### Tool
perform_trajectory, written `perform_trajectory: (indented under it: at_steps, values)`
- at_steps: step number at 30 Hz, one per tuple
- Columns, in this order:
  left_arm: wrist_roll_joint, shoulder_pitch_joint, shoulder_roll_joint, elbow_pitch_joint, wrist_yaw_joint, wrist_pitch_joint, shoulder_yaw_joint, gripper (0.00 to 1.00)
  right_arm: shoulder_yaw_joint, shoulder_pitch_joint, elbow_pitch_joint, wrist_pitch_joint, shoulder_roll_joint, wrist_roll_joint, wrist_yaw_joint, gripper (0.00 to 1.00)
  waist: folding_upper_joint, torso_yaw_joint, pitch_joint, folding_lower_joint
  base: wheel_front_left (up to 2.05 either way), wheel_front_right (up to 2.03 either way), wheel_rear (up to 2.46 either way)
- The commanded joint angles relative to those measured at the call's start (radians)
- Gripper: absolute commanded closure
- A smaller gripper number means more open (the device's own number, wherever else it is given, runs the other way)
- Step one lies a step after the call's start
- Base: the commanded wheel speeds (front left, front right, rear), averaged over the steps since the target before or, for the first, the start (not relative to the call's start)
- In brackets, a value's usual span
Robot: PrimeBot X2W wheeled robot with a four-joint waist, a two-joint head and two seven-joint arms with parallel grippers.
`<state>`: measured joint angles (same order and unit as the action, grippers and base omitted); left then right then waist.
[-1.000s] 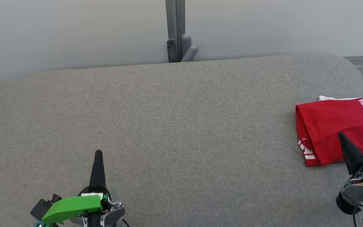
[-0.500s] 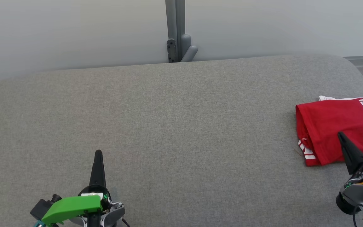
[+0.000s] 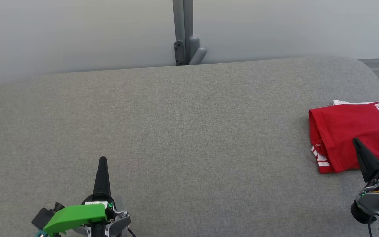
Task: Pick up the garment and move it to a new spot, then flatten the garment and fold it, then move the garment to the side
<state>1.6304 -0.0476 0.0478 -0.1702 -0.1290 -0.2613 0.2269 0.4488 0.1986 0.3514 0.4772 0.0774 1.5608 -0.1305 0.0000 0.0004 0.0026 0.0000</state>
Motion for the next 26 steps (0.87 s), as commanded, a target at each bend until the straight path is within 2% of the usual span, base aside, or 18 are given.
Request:
perform_trajectory:
  at_steps: [1, 26]
  values:
    - [0.009, -0.01, 0.002, 0.0, -0.005, -0.002, -0.002, 1.0, 0.003, 0.008, 0.0, 0.004, 0.001, -0.001, 0.0, 1.0, 0.0, 0.0, 0.0, 0.0, 0.0, 0.0, 0.0]
    - [0.009, -0.01, 0.002, 0.0, -0.005, -0.002, -0.002, 1.0, 0.004, 0.009, 0.0, 0.004, 0.001, -0.002, 0.0, 1.0, 0.0, 0.0, 0.0, 0.0, 0.0, 0.0, 0.0]
